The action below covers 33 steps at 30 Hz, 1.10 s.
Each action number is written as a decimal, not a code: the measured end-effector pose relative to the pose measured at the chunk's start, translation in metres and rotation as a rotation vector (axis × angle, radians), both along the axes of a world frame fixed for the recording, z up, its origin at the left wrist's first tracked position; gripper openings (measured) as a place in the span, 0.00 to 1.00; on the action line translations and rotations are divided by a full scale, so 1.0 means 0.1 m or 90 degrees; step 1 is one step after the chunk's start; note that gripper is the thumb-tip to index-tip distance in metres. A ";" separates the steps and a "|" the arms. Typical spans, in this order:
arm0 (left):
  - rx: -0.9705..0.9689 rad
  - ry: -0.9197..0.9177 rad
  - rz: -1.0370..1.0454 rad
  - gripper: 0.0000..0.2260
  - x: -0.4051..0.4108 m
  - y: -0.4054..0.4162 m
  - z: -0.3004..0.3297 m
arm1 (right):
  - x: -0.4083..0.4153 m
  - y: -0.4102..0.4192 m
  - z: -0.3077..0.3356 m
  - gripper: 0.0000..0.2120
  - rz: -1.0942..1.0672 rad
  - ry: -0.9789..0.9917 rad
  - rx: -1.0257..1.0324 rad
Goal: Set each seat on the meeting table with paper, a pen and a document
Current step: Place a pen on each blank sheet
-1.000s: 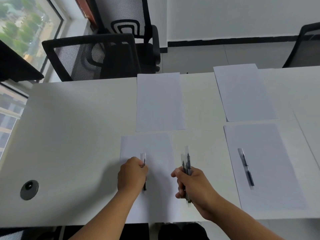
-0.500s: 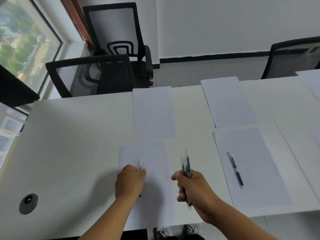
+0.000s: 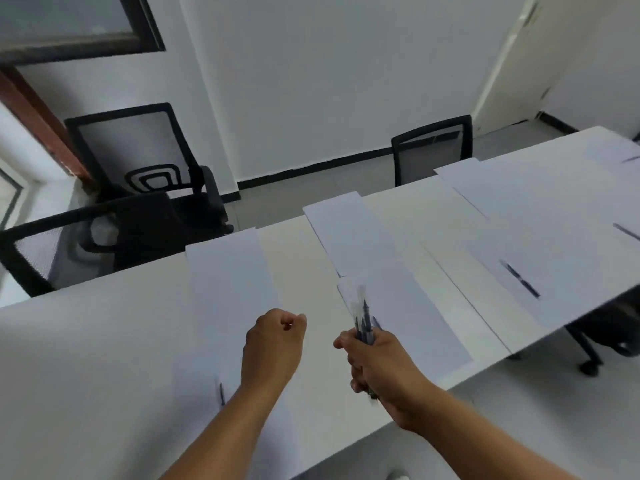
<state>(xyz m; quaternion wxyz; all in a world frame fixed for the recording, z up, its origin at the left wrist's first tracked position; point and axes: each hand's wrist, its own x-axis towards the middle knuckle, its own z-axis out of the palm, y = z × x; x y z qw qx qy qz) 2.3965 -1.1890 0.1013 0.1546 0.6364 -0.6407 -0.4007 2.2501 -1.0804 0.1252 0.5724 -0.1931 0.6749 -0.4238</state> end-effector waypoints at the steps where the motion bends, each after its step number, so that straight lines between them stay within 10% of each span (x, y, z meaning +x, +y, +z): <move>1: -0.010 0.017 -0.018 0.11 -0.14 0.05 0.05 | -0.09 0.09 0.05 0.10 -0.019 0.000 -0.008; 33: -0.210 0.353 -0.705 0.10 -5.94 4.63 2.72 | -4.34 5.24 2.61 0.19 -0.533 0.149 -0.409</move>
